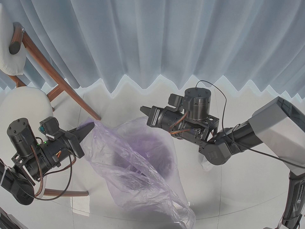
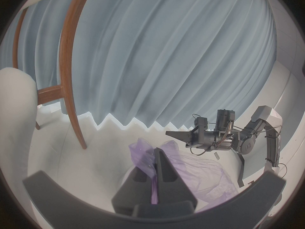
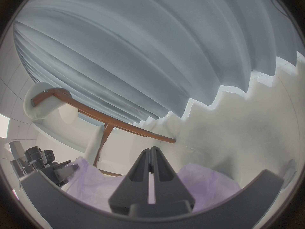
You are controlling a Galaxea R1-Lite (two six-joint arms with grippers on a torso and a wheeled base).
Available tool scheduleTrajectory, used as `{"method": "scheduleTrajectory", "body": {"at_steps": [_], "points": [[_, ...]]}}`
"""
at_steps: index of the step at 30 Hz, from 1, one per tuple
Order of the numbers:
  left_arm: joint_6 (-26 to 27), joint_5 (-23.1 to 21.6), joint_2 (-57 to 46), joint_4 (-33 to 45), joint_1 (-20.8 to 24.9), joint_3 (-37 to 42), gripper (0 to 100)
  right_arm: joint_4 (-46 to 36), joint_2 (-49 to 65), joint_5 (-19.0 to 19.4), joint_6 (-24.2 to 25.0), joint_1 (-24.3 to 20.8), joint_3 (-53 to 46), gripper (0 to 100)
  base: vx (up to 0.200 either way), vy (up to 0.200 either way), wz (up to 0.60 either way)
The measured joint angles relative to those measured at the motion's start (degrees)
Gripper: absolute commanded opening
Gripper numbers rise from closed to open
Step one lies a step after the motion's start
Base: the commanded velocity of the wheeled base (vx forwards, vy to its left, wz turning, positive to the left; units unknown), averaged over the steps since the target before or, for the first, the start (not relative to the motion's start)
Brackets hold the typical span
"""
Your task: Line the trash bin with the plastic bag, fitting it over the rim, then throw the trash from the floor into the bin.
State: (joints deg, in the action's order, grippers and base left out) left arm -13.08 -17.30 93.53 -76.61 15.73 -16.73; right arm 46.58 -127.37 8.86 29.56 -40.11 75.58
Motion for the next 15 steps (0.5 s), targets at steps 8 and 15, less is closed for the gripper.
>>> {"method": "scheduleTrajectory", "body": {"at_steps": [8, 15], "points": [[0.0, 0.09, 1.62, -0.13, 3.15, 0.27, 0, 3.23, 0.05, 0.05, -3.01, 0.12, -10.01, 0, 0.0, 0.0, 0.0], [0.22, 0.44, 3.69, -0.59, 3.36, -0.11, 0, 8.63, -1.71, -0.2, -3.86, -2.01, -16.79, 0, 0.0, 0.0, 0.0]]}}
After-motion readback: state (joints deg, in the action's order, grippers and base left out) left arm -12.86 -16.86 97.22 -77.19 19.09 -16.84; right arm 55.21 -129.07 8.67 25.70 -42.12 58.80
